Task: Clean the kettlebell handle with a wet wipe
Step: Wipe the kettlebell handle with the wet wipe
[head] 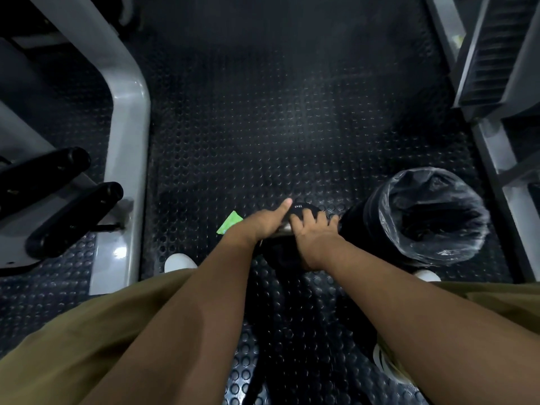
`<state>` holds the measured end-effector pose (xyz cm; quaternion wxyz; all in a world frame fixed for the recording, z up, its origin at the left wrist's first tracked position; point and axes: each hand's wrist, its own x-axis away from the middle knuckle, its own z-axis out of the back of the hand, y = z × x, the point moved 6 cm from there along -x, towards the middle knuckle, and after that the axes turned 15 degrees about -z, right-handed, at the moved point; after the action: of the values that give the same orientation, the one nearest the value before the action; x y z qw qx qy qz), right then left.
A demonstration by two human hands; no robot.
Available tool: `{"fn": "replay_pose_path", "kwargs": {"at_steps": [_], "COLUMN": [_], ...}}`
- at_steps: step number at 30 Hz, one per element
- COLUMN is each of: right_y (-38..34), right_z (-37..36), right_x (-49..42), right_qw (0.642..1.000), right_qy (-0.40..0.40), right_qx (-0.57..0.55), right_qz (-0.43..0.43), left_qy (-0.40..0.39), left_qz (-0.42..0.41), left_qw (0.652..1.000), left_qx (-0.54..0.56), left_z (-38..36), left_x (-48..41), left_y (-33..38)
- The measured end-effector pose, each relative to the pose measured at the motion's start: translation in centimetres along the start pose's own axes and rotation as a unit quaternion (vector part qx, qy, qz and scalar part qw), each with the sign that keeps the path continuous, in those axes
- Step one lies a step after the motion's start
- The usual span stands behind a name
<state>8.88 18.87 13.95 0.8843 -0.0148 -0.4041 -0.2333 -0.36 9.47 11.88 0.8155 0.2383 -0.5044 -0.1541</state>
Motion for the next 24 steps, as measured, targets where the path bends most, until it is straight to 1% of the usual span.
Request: {"fn": "replay_pose_path", "kwargs": {"at_steps": [2,4,7,9,11,13,15,17,21,23,24], "right_y": [0.2,0.3,0.1,0.1,-0.1,-0.1,-0.1,-0.1,0.0,0.1,0.2], "right_z": [0.1,0.2,0.2,0.1,0.0,0.0,0.0,-0.1,-0.3,-0.2,-0.1], "right_x": [0.3,0.4,0.0,-0.2,-0.3,-0.2,-0.3,-0.4,-0.1,0.1,0.1], "right_qw": [1.000,1.000,1.000,1.000,1.000,1.000,1.000,1.000,1.000,1.000,1.000], "right_qy": [0.006,0.009,-0.004,-0.012,-0.009,-0.009,-0.013,-0.008,0.009,0.006,0.006], "right_qx": [0.000,0.005,0.005,0.008,0.013,0.016,0.010,0.000,-0.020,-0.014,-0.012], "right_qz": [0.006,0.006,0.001,-0.005,-0.004,-0.002,-0.001,-0.001,0.014,0.013,0.011], "left_qy": [0.032,0.030,-0.034,-0.075,-0.096,-0.100,-0.095,-0.082,0.033,0.046,0.034], "left_qz": [0.001,-0.009,-0.010,-0.001,0.011,0.006,-0.004,-0.016,-0.006,-0.008,-0.010], "left_qw": [0.999,0.999,0.999,0.997,0.995,0.995,0.994,0.996,0.999,0.999,0.999], "left_qx": [0.025,0.028,-0.005,0.004,0.008,-0.030,-0.047,-0.040,-0.002,0.018,0.022], "left_z": [-0.1,0.4,2.3,3.4,3.9,3.3,1.8,0.0,-1.2,-0.7,-0.3], "left_x": [0.0,0.3,0.8,1.1,1.4,1.2,0.7,0.1,0.4,0.6,0.6], "left_y": [-1.0,-0.9,0.7,2.0,2.8,3.3,2.8,1.8,-0.7,-1.2,-1.1]}}
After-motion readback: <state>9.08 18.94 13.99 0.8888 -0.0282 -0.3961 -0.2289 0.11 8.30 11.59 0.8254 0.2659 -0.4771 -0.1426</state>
